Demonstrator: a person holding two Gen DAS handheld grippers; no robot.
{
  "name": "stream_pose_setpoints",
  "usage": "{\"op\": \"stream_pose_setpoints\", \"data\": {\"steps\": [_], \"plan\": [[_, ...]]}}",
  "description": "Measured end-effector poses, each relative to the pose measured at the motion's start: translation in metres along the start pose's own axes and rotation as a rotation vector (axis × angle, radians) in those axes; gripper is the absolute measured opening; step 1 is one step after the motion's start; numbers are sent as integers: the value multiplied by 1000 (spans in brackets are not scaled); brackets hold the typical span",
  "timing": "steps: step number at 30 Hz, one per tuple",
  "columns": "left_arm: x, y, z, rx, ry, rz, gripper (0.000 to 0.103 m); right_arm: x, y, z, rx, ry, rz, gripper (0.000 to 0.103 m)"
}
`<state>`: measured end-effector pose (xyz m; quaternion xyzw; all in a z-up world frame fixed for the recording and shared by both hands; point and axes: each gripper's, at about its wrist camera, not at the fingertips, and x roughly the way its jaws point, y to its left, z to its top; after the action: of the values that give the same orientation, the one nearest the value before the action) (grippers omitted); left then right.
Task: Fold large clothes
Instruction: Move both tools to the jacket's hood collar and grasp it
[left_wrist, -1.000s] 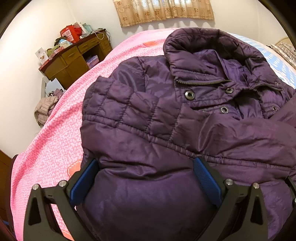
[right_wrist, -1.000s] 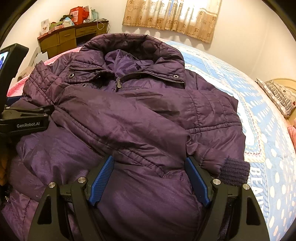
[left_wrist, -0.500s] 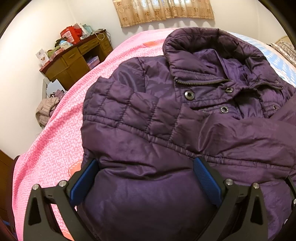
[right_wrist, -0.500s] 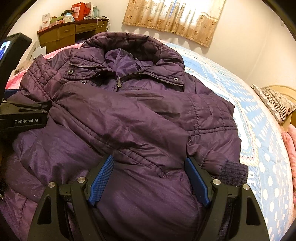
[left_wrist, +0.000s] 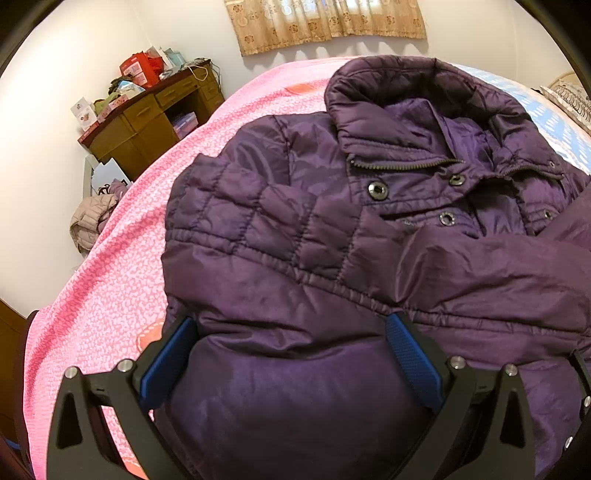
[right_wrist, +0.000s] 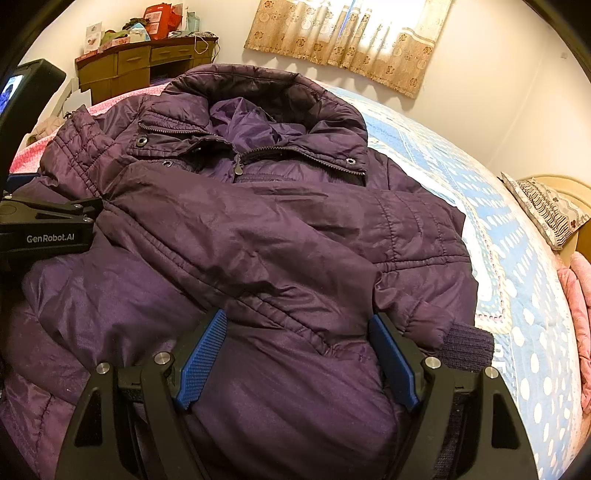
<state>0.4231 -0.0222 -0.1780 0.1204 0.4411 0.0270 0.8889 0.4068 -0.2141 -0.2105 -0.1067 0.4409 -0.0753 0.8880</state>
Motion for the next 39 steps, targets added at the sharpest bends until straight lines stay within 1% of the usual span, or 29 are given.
{"op": "stream_pose_setpoints", "data": {"steps": [3, 5, 6, 7, 9, 10, 12, 13, 14, 16, 17, 18, 20, 21, 22, 23, 25, 27, 28, 29, 30, 31, 32, 33, 35, 37, 39], "plan": [[-1, 4, 1, -2, 3, -8, 103, -1, -3, 1, 9, 4, 19, 80], [-6, 9, 2, 8, 3, -33, 103, -5, -12, 6, 21, 26, 65, 80], [-8, 12, 3, 16, 10, -47, 103, -9, -20, 9, 31, 48, 105, 80], [-13, 17, 4, 13, 15, -61, 103, -15, -30, 15, 62, 51, 157, 80], [-31, 31, 9, -2, -24, -104, 103, -28, -48, 24, 112, 6, 200, 80], [-39, 36, 13, -3, -48, -107, 103, -35, -55, 32, 113, -31, 200, 80], [-53, 43, 27, 1, -108, -113, 103, -43, -67, 51, 82, -81, 162, 80], [-58, 45, 36, 0, -129, -121, 103, -44, -74, 65, 83, -113, 177, 80], [-60, 47, 47, -4, -144, -133, 103, -41, -78, 76, 80, -119, 188, 80], [-55, 46, 76, 10, -154, -173, 103, -25, -84, 106, 53, -123, 192, 80], [-50, 44, 85, 20, -161, -176, 103, -18, -86, 116, 52, -135, 201, 80], [-42, 40, 101, 28, -180, -163, 103, -10, -89, 127, 60, -144, 216, 80], [-28, 34, 118, 38, -191, -172, 103, 16, -96, 150, 90, -114, 228, 80], [-17, 29, 129, 57, -186, -181, 102, 29, -100, 160, 104, -110, 234, 79], [-7, 23, 139, 70, -193, -170, 99, 41, -103, 170, 112, -115, 252, 78], [1, 18, 147, 78, -196, -171, 95, 49, -104, 176, 106, -116, 256, 77], [15, 7, 158, 111, -182, -195, 92, 68, -102, 190, 77, -102, 235, 72], [28, -5, 165, 149, -173, -183, 88, 84, -98, 200, 45, -83, 254, 69], [32, -9, 168, 168, -173, -178, 87, 94, -95, 204, 29, -64, 260, 63], [37, -14, 170, 187, -172, -170, 82, 102, -91, 207, 8, -51, 265, 55], [39, -20, 171, 203, -171, -164, 68, 108, -90, 207, -7, -40, 278, 31], [44, -25, 171, 234, -158, -166, 56, 113, -87, 207, -25, -24, 280, 12], [45, -29, 170, 261, -139, -178, 24, 116, -84, 205, -47, -8, 265, 12], [40, -29, 168, 279, -125, -187, 17, 113, -84, 202, -64, -15, 254, 10], [24, -27, 166, 298, -164, -173, 15, 96, -85, 195, -91, -60, 246, 8], [-2, -19, 157, 333, -240, -186, 14, 78, -90, 188, -96, -93, 239, 8], [-20, -15, 147, 370, -277, -193, 14, 60, -96, 178, -102, -125, 244, 8]]}}
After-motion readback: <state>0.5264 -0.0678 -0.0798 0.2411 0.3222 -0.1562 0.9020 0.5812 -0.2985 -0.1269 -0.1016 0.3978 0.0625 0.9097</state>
